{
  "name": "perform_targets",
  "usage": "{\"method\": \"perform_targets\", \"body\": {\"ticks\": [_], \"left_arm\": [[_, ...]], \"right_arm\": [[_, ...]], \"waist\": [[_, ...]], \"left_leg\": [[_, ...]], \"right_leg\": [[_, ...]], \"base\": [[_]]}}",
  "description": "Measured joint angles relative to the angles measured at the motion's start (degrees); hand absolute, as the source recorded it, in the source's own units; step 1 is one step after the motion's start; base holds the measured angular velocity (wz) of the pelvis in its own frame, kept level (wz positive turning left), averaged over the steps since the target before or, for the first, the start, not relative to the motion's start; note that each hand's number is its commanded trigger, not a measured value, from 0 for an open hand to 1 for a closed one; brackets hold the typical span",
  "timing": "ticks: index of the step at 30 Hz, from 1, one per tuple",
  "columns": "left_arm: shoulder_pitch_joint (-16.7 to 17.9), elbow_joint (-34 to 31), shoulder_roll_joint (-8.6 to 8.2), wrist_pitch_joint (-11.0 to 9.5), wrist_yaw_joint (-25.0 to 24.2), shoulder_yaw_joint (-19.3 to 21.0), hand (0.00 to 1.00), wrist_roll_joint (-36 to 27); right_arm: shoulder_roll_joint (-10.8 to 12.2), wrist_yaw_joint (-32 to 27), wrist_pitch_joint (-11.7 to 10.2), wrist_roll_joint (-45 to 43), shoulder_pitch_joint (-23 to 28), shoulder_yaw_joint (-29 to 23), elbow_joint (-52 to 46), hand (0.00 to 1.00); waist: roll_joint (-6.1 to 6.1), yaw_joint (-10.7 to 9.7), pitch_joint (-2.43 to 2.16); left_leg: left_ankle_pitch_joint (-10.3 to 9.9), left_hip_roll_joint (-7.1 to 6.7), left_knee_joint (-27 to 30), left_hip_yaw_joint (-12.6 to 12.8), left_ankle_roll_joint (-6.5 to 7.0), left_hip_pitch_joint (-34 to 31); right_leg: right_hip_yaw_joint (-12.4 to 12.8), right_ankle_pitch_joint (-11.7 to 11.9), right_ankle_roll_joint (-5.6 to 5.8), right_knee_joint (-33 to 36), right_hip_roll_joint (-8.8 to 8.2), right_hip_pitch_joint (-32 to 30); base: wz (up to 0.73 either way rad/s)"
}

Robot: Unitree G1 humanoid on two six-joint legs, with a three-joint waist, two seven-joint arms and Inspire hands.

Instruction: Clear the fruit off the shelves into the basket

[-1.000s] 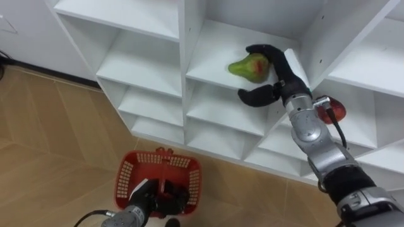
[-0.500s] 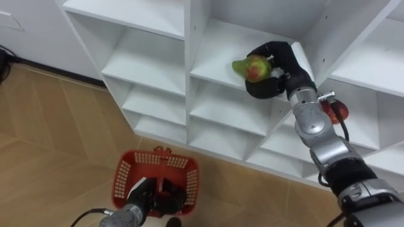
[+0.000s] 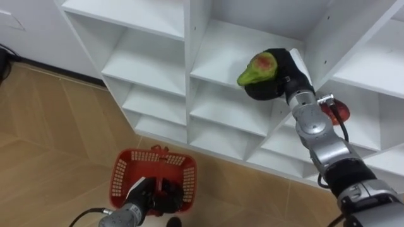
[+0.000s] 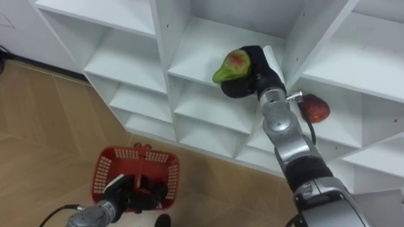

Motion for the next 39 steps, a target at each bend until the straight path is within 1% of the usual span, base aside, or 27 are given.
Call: {"method": "perform_targets", "body": {"ticks": [5,8,12,17,20,21,22,23,24,25,27,31,33,35,37,39], "left_arm": [[-0.01,0.00,0.11,-0.12,0.01,0.00,1.00,0.10],[-0.04,0.00,0.02,-0.25,0.04,-0.40,1.00,0.06],[-0.01,0.00,-0.24,-1.50,0.08,-0.41,1.00,0.07],[0.10,-0.06,-0.28,-2.42,0.08,-0.41,1.00,0.12],[0.89,-0.25,-0.53,-2.75,0.32,-0.31,1.00,-0.01],[0.91,-0.25,-0.87,-2.82,0.83,-0.20,1.00,0.02],[0.91,-0.25,-1.05,-3.02,1.23,-0.14,1.00,0.04],[0.90,-0.25,-1.47,-3.89,1.78,0.24,1.00,0.05],[0.92,-0.25,-1.74,-4.86,1.88,0.74,1.00,0.03],[0.94,-0.23,-1.74,-5.31,1.90,0.77,1.00,0.02],[0.97,-0.27,-1.80,-6.59,2.01,0.75,1.00,0.00],[0.96,-0.64,-1.93,-7.50,1.95,0.71,1.00,-0.04],[1.22,-1.39,-1.85,-8.04,1.93,0.70,1.00,-0.03],[1.21,-1.86,-2.00,-8.16,1.87,0.61,1.00,-0.04],[1.07,-1.91,-2.00,-8.78,1.83,0.18,1.00,-0.31],[1.01,-1.92,-1.93,-9.14,1.77,-0.07,1.00,-2.11]], "right_arm": [[0.26,0.25,0.04,0.12,0.40,0.02,-1.19,1.00],[0.92,0.52,0.06,1.50,1.51,0.35,-3.18,1.00],[1.66,3.07,0.02,3.75,3.99,0.64,-7.22,1.00],[1.81,5.90,-1.72,7.63,7.56,1.50,-10.14,1.00],[1.88,7.84,-1.82,10.19,11.83,1.58,-14.69,1.00],[1.92,9.11,-1.77,10.97,14.09,1.65,-16.47,1.00],[2.02,9.68,-1.77,11.17,15.19,1.72,-17.12,1.00],[2.27,11.05,-1.77,11.18,17.16,1.74,-18.38,1.00],[2.49,12.04,-1.77,11.18,18.30,2.27,-19.12,1.00],[2.61,12.61,-1.77,11.18,18.61,2.56,-19.17,1.00],[2.56,14.99,-1.76,11.25,19.68,3.86,-19.54,1.00],[2.90,18.28,-1.76,11.48,20.03,4.93,-21.28,1.00],[3.15,20.45,-1.76,11.44,21.15,5.58,-24.00,1.00],[3.73,21.86,-1.76,11.40,22.10,5.71,-25.34,1.00],[3.80,22.91,-1.76,11.24,22.88,6.55,-26.24,1.00],[3.84,23.62,-1.76,11.20,23.89,7.88,-27.02,1.00]], "waist": [[-0.01,-0.09,-0.01],[-0.02,-0.26,-0.02],[0.05,-0.93,-0.06],[0.45,-1.29,-0.25],[1.45,-1.51,-0.76],[1.94,-1.68,-1.04],[2.17,-1.73,-1.19],[2.55,-1.64,-1.50],[2.81,-1.52,-1.61],[2.85,-1.58,-1.58],[2.78,-2.72,-1.57],[2.69,-3.97,-1.54],[2.56,-4.51,-1.47],[2.45,-4.64,-1.43],[2.28,-4.77,-1.38],[2.09,-5.11,-1.27]], "left_leg": [[0.02,0.00,-0.07,0.14,0.00,-0.06],[0.02,0.01,-0.13,0.22,0.01,-0.02],[0.01,0.00,-0.18,0.21,0.01,-0.02],[0.01,0.03,0.03,0.19,0.00,0.01],[0.00,0.02,0.06,0.19,0.00,-0.08],[0.01,0.01,0.06,0.17,0.00,-0.17],[0.01,0.01,0.07,0.18,0.01,-0.23],[0.01,0.05,0.11,0.44,0.01,-0.58],[0.04,0.10,0.11,0.85,0.02,-0.89],[0.04,0.10,0.10,1.06,0.03,-0.93],[0.06,0.12,0.01,1.45,0.03,-0.98],[0.07,0.16,-0.01,2.00,0.04,-0.96],[0.06,0.24,-0.04,2.25,0.04,-0.96],[0.06,0.27,-0.09,2.40,0.04,-0.96],[0.05,0.26,-0.16,2.49,0.04,-1.01],[0.04,0.26,-0.20,2.50,0.04,-1.09]], "right_leg": [[0.22,-0.06,0.05,-0.05,0.05,-0.15],[0.28,-0.06,0.05,-0.06,0.05,-0.16],[0.28,-0.06,0.05,-0.14,0.05,-0.13],[0.27,-0.05,0.04,-0.12,0.06,-0.03],[0.47,-0.05,0.04,-0.21,0.10,-0.15],[0.44,-0.06,0.05,-0.22,0.10,-0.23],[0.44,-0.06,0.05,-0.18,0.10,-0.34],[0.78,-0.06,0.04,0.19,0.09,-1.02],[1.42,-0.03,-0.01,0.59,0.10,-1.73],[1.67,-0.03,-0.02,1.01,0.04,-2.08],[2.20,-0.07,-0.06,1.31,0.03,-2.53],[2.95,-0.06,-0.05,1.37,0.12,-2.85],[3.08,-0.06,-0.05,1.38,0.16,-2.98],[3.23,-0.06,-0.05,1.46,0.17,-3.13],[3.40,-0.07,-0.05,1.54,0.15,-3.34],[3.42,-0.06,-0.05,1.46,0.17,-3.40]], "base": [[0.00],[0.00],[0.00],[0.00],[0.00],[0.00],[-0.04],[-0.14],[-0.20],[-0.22],[-0.13],[-0.07],[-0.04],[-0.04],[-0.04],[0.00]]}}
